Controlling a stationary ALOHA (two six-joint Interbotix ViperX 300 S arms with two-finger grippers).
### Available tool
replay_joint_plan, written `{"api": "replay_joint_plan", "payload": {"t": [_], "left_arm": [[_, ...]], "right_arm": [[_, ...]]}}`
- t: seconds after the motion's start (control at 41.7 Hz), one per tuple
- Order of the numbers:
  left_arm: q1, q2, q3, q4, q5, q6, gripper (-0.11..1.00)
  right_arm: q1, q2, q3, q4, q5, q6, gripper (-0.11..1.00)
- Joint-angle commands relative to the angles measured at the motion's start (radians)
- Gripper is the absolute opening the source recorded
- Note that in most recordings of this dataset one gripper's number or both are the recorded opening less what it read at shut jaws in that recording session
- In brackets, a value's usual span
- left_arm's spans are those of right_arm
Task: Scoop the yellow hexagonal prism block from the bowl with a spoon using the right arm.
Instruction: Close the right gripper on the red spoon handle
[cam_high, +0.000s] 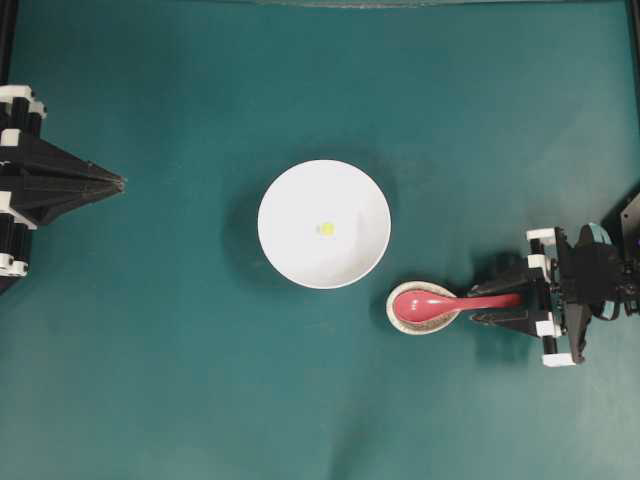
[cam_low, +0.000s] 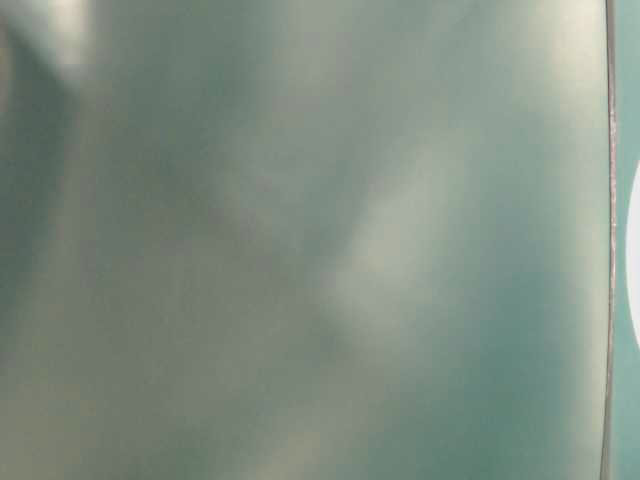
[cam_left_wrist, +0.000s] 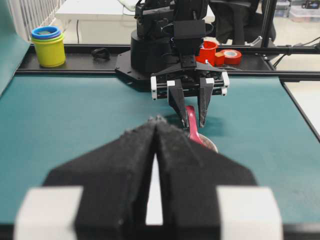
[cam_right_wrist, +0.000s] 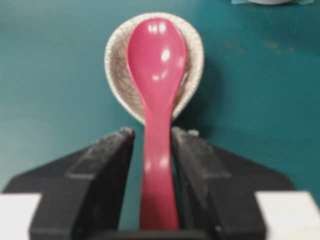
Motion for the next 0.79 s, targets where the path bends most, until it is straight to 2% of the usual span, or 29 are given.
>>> {"api": "replay_joint_plan", "payload": {"t": [0.0,0.599,0.767], "left_arm": [[-0.002,0.009,-0.014,0.003,-0.005,-0.002,0.01],[0.0,0.009,-0.014,0.003,-0.003,-0.002,0.01],[0.0,0.014,-0.012,0.003,-0.003,-0.002,0.01]], "right_arm": [[0.003,-0.011,-0.005,0.002,-0.009,0.0,0.44],[0.002,-0.011,-0.009,0.003,-0.009,-0.002,0.44],[0.002,-0.011,-0.011,0.002,-0.008,-0.003,0.4]]}}
